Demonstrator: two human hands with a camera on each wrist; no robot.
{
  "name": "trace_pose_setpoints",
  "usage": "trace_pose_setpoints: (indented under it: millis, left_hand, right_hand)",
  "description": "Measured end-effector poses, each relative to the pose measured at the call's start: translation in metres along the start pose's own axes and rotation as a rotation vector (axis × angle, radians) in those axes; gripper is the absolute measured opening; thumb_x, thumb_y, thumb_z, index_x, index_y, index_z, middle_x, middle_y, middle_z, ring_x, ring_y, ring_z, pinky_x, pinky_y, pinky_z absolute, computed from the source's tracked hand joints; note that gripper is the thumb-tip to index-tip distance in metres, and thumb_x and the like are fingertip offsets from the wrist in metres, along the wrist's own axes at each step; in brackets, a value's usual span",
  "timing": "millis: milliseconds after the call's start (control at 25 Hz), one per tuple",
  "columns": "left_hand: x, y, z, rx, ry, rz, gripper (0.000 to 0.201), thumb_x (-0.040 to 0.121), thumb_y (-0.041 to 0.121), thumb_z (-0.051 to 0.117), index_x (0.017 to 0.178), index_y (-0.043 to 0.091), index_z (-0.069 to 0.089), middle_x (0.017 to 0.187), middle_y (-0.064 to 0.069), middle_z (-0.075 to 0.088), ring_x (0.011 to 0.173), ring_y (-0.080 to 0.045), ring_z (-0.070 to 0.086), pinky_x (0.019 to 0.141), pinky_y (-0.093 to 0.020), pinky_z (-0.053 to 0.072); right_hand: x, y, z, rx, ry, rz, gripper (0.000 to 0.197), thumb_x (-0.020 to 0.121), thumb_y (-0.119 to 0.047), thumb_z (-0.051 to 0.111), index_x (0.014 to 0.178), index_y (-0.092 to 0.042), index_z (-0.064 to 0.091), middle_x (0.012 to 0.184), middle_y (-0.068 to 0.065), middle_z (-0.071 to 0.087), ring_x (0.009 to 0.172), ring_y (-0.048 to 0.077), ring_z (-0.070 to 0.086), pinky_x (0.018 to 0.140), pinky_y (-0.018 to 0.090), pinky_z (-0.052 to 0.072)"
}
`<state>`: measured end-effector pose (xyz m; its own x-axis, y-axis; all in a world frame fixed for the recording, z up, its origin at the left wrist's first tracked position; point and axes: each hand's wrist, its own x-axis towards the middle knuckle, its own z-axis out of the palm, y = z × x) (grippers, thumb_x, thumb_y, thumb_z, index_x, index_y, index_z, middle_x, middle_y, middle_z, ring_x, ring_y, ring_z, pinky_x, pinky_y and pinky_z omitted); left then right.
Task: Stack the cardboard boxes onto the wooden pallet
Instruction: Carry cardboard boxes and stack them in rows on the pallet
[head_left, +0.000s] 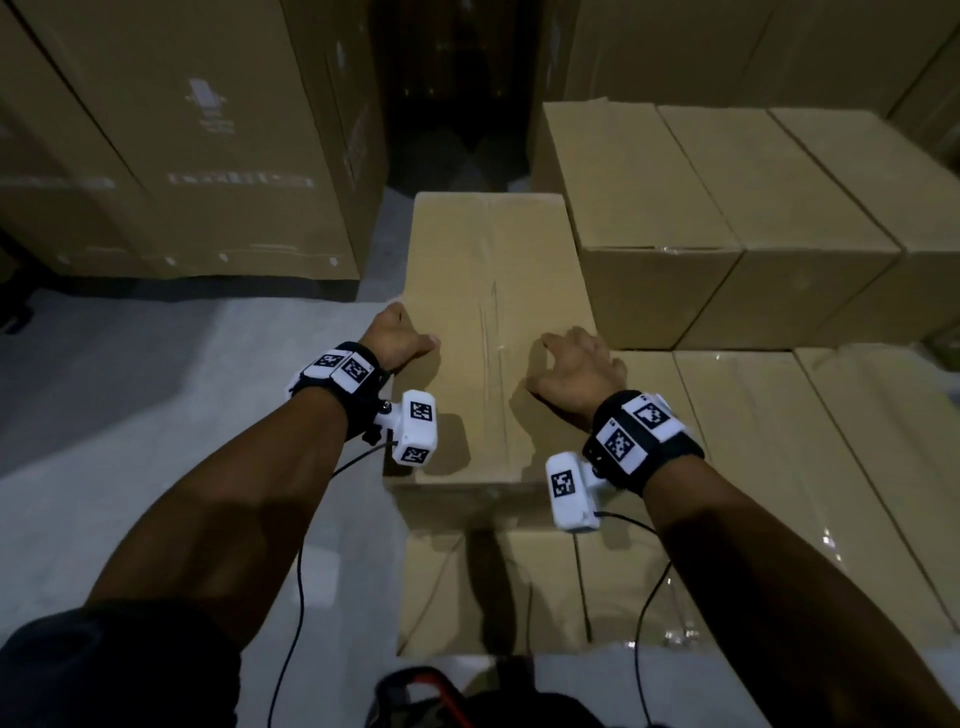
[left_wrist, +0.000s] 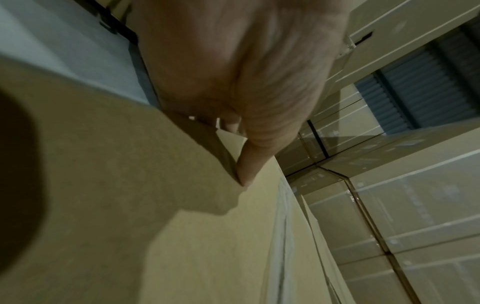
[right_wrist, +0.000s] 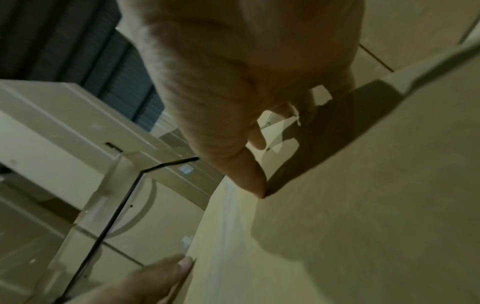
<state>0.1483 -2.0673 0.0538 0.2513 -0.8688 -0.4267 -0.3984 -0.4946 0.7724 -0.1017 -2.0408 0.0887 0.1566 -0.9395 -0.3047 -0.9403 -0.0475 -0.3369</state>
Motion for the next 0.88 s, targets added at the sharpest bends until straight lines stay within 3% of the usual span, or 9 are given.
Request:
trace_pose_setpoints:
  millis: [80, 160, 200, 360, 480, 560, 640, 720, 880]
  left_hand:
    - [-0.009, -0.012, -0.003, -0.074, -0.048, -0.003, 0.064, 0.081, 0.028, 0.079, 0.134, 0.006, 0.050, 0.132, -0.012, 0.060, 0.115, -0.029, 0.059, 0.094, -0.041, 0.052]
    - [-0.021, -0.023, -0.005, -0.171, -0.117, 0.003, 0.046, 0.091, 0.017, 0.070, 0.133, 0.013, 0.051, 0.126, -0.006, 0.063, 0.107, -0.024, 0.060, 0.077, -0.036, 0.050]
    - [-0.025, -0.029, -0.004, -0.205, -0.143, 0.006, 0.045, 0.093, 0.015, 0.067, 0.135, 0.016, 0.050, 0.125, -0.004, 0.063, 0.105, -0.023, 0.060, 0.074, -0.036, 0.049]
    - [-0.037, -0.043, -0.005, -0.243, -0.260, 0.061, 0.060, 0.093, 0.018, 0.066, 0.144, 0.021, 0.035, 0.135, -0.005, 0.058, 0.121, -0.027, 0.057, 0.103, -0.050, 0.047]
    - [-0.034, -0.051, -0.002, -0.201, -0.293, 0.091, 0.088, 0.086, 0.036, 0.070, 0.153, 0.030, 0.014, 0.152, -0.005, 0.042, 0.133, -0.031, 0.046, 0.108, -0.057, 0.039]
    - [-0.039, -0.052, 0.001, -0.144, -0.268, 0.120, 0.105, 0.085, 0.044, 0.071, 0.156, 0.033, -0.005, 0.160, -0.004, 0.028, 0.139, -0.031, 0.039, 0.111, -0.056, 0.037]
    - [-0.041, -0.053, 0.005, -0.089, -0.246, 0.190, 0.112, 0.087, 0.045, 0.070, 0.155, 0.028, -0.018, 0.165, -0.003, 0.012, 0.146, -0.027, 0.027, 0.116, -0.050, 0.030]
    - [-0.038, -0.055, 0.007, -0.059, -0.214, 0.277, 0.109, 0.092, 0.039, 0.068, 0.155, 0.020, -0.019, 0.166, -0.003, -0.001, 0.150, -0.021, 0.014, 0.122, -0.042, 0.020]
    - [-0.025, -0.048, 0.004, -0.002, -0.216, 0.325, 0.099, 0.095, 0.036, 0.064, 0.157, 0.019, -0.012, 0.166, 0.000, -0.005, 0.152, -0.016, 0.007, 0.118, -0.030, 0.013]
  right_hand:
    - [-0.025, -0.008, 0.013, -0.046, 0.017, -0.055, 0.058, 0.091, -0.043, 0.057, 0.144, -0.026, 0.042, 0.153, 0.006, 0.034, 0.140, 0.028, 0.030, 0.110, 0.048, 0.025]
    - [-0.052, -0.016, 0.030, -0.056, 0.039, -0.088, 0.062, 0.094, -0.048, 0.054, 0.149, -0.027, 0.035, 0.156, 0.005, 0.033, 0.142, 0.027, 0.030, 0.112, 0.050, 0.023]
    - [-0.064, -0.020, 0.039, -0.054, 0.050, -0.096, 0.064, 0.095, -0.050, 0.051, 0.151, -0.027, 0.031, 0.158, 0.006, 0.031, 0.144, 0.026, 0.028, 0.114, 0.050, 0.021]
    - [-0.105, -0.035, 0.082, -0.098, 0.125, -0.111, 0.073, 0.093, -0.066, 0.046, 0.153, -0.031, 0.025, 0.163, 0.006, 0.020, 0.150, 0.024, 0.016, 0.119, 0.051, 0.011]
    - [-0.115, -0.038, 0.110, -0.231, 0.196, -0.130, 0.082, 0.087, -0.077, 0.044, 0.154, -0.035, 0.022, 0.165, 0.009, 0.016, 0.152, 0.028, 0.012, 0.120, 0.054, 0.007]
    - [-0.114, -0.038, 0.122, -0.264, 0.292, -0.116, 0.080, 0.087, -0.078, 0.043, 0.152, -0.035, 0.028, 0.163, 0.010, 0.022, 0.150, 0.029, 0.018, 0.119, 0.054, 0.009]
    - [-0.110, -0.038, 0.129, -0.267, 0.371, -0.110, 0.075, 0.088, -0.075, 0.045, 0.149, -0.033, 0.035, 0.160, 0.011, 0.031, 0.147, 0.031, 0.026, 0.117, 0.053, 0.015]
    - [-0.102, -0.037, 0.132, -0.278, 0.410, -0.106, 0.073, 0.088, -0.075, 0.044, 0.147, -0.032, 0.039, 0.157, 0.011, 0.036, 0.144, 0.031, 0.031, 0.115, 0.052, 0.019]
    - [-0.080, -0.036, 0.129, -0.280, 0.453, -0.134, 0.074, 0.089, -0.078, 0.032, 0.144, -0.031, 0.043, 0.153, 0.011, 0.041, 0.140, 0.031, 0.035, 0.110, 0.048, 0.021]
